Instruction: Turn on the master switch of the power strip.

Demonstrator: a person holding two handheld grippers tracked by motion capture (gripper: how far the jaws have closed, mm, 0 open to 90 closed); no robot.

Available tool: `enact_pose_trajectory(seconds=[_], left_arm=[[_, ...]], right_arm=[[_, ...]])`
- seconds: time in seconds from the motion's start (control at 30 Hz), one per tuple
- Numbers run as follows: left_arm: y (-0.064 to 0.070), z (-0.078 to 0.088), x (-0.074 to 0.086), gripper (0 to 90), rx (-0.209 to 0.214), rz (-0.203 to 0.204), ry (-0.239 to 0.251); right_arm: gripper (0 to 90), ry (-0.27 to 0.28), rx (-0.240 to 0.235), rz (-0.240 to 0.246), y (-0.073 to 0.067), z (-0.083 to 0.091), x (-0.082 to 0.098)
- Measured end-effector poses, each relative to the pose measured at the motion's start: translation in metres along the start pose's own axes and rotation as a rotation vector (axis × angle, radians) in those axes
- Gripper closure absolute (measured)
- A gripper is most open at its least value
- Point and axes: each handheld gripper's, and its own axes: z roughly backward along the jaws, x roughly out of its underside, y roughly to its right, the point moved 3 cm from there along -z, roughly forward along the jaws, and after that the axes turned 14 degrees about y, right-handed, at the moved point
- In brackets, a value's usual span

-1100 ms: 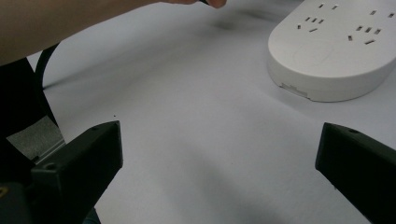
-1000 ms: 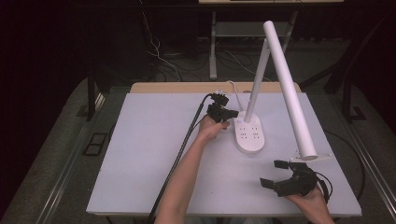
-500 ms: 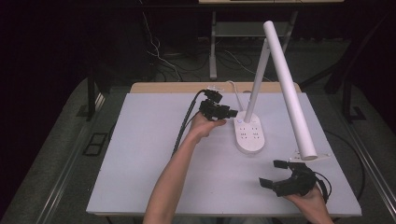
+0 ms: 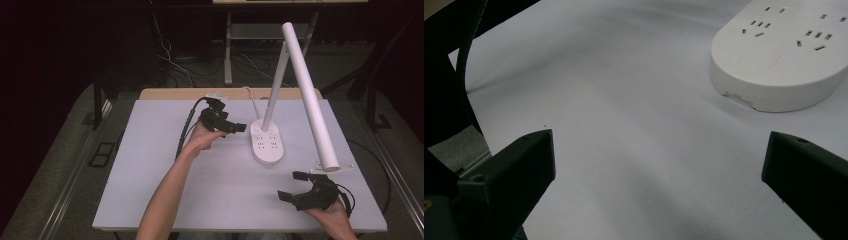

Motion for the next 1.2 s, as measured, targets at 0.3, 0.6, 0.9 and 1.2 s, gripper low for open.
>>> enact_pose_trajectory(seconds=[0.3,0.6,0.9,1.2], left_arm=[[-0.005,0.04,0.013,0.0,-0.044,-0.009,0.046],[-0.003,0.08,0.033,0.0,-0.071,-0.006,0.074],[0.011,0.11,0.051,0.0,-0.089,-0.02,0.096],[0.025,0.133,0.076,0.0,-0.1,-0.029,0.096]], right_arm=[[0.3,0.0,0.0,-0.001,0.0,0.0,0.0],[0.2,0.001,0.005,0.001,0.0,0.0,0.0],[0.2,-0.002,0.005,0.002,0.0,0.0,0.0],[0.2,0.007,0.007,0.009,0.0,0.001,-0.002]])
